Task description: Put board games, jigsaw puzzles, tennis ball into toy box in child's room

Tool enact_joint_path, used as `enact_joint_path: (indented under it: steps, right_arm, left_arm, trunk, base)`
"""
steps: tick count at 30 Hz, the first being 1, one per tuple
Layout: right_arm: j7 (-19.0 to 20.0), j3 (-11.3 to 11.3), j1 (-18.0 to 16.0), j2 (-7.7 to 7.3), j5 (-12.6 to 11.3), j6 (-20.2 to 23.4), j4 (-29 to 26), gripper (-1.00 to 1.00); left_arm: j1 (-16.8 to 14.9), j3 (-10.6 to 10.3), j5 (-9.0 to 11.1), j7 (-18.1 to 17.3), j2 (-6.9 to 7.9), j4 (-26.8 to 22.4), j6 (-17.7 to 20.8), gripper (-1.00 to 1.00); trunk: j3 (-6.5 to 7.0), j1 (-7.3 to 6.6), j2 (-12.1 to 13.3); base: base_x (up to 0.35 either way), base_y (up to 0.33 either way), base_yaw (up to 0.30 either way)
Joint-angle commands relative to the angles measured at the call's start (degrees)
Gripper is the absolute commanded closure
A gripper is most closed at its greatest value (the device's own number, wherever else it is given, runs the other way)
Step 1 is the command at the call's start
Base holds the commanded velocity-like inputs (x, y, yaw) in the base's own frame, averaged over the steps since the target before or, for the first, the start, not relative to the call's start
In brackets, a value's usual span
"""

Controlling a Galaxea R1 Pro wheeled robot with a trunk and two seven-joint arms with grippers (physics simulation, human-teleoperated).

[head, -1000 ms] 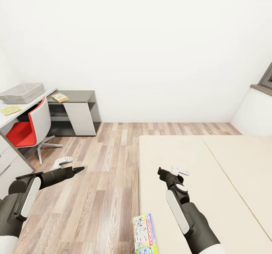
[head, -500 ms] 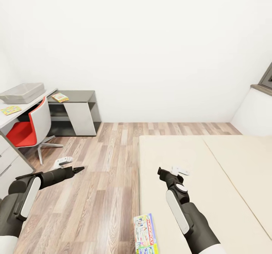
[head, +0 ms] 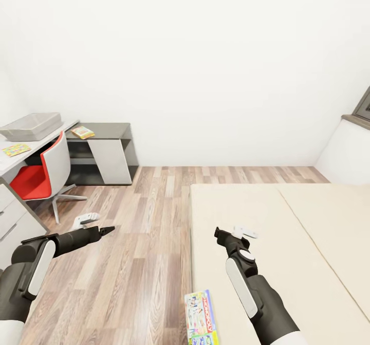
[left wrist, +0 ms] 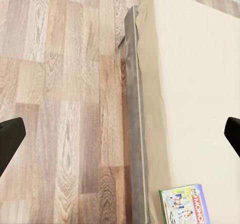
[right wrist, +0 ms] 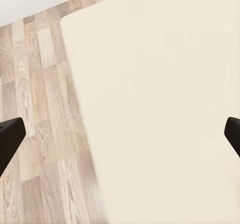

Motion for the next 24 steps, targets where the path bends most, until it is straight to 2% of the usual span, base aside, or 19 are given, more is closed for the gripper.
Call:
enact_joint_path:
  steps: [1,24]
  right_arm:
    - [-0.5,0.1,-0.1,-0.01,-0.4,0.2,-0.1,-1.0]
    - [-0.5,0.1,-0.1,-0.01,-0.4,0.1,-0.1,-1.0]
  left_arm:
    - [-0.1,0.1,0.0,-0.2,-0.01,0.0,0.3,-1.0]
    - [-0.1,0.1,0.0,-0.2,-0.01,0.0,0.3,-1.0]
  trunk:
    - [-0.11,0.03,-0.1]
    - [-0.11,0.03,-0.1]
  base:
    - [0.0,0.094,0.0]
    - [0.0,0.054,0.0]
